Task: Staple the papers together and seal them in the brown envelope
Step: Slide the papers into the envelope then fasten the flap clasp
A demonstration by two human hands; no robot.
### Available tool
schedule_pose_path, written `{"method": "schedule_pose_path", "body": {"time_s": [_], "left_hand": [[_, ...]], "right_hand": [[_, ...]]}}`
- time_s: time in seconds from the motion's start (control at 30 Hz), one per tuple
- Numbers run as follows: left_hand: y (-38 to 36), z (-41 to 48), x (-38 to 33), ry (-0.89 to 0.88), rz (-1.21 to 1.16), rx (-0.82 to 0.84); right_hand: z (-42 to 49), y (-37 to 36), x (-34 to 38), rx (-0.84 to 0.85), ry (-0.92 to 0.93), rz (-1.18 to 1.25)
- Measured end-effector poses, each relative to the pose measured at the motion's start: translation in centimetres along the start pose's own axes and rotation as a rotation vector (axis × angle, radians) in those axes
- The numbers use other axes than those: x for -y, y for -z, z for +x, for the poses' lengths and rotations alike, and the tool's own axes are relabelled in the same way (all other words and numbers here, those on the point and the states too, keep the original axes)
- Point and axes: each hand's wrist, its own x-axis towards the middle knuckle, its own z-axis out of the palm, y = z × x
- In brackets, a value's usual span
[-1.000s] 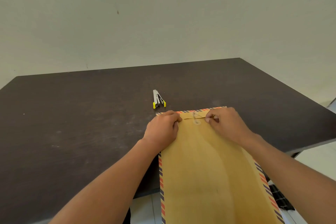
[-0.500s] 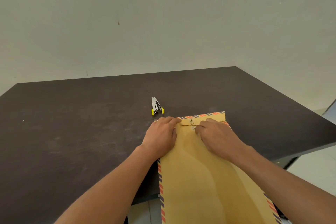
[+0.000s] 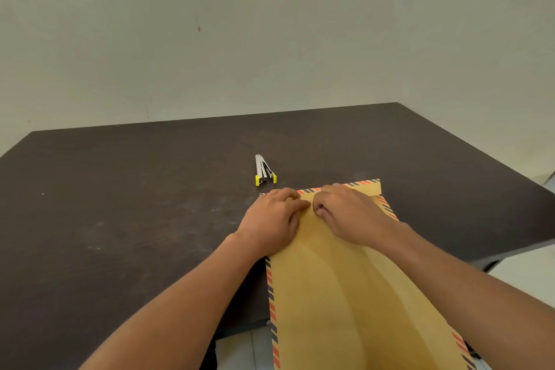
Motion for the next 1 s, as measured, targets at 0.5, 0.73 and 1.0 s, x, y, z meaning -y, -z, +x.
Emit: {"method": "schedule_pose_path", "body": {"time_s": [0.5,0.73,1.0], "left_hand": [[-0.4,-0.3,0.1,-0.019,-0.028,-0.088],[-0.3,-0.3,0.0,0.0,-0.057,-0.083],[0.0,-0.1,-0.2,-0.012,-0.022,-0.027]], "right_hand": [[6.2,1.1,-4.4,0.101,-0.344,0.379],[4.4,1.1,-5.8,0.076,-0.381,0.271],[2.9,1.0,-6.0,-0.014,-0.316,0.159]]}}
